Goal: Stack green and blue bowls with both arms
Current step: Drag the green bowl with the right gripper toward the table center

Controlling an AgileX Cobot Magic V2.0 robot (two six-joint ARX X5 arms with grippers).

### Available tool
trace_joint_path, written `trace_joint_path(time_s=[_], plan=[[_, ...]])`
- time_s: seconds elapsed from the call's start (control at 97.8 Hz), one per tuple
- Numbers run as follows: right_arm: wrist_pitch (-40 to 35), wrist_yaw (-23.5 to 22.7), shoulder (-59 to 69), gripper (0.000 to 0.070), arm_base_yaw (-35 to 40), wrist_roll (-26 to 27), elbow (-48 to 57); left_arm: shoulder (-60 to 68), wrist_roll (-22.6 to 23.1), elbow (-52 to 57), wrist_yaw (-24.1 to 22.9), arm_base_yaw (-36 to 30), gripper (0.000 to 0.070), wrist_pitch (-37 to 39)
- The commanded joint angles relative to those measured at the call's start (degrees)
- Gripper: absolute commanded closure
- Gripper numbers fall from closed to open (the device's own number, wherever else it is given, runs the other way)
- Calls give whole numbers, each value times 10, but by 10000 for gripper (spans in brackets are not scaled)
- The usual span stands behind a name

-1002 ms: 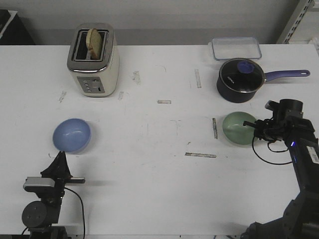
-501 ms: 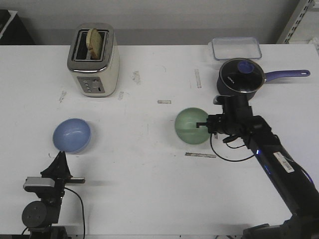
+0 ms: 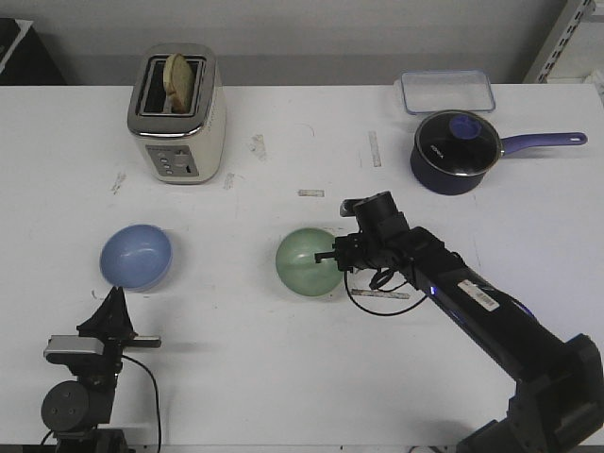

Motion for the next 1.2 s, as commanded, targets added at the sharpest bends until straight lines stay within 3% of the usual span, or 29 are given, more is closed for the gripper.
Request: trace_joint_path(time_s=[0.0, 0.215, 0.327, 0.378, 0.603, 0.767, 0.91, 1.135, 1.155, 1.186], plan=[[7, 1, 21, 694, 3, 17, 8, -1, 3, -12, -1, 1, 699, 8], [12, 1, 29, 668, 5, 17, 8, -1, 3, -12, -1, 1, 699, 8], [16, 1, 28, 465, 5, 17, 8, -1, 3, -12, -1, 1, 699, 8], [18, 1, 26, 407, 5, 16, 8, -1, 3, -12, -1, 1, 699, 8], [28, 5, -12, 401, 2, 8, 8, -1, 3, -12, -1, 1, 699, 8], [28, 20, -64, 401, -1, -42, 7, -1, 3, -12, -1, 1, 699, 8], [33, 73, -119, 412, -11, -116, -8, -1, 3, -12, -1, 1, 699, 8], [78, 162, -233, 668, -53, -204, -81, -1, 3, -12, -1, 1, 699, 9], [219, 181, -392, 688, -133, -230, -232, -1, 3, -12, -1, 1, 699, 8], [235, 181, -412, 688, -144, -230, -252, -1, 3, -12, -1, 1, 699, 8]])
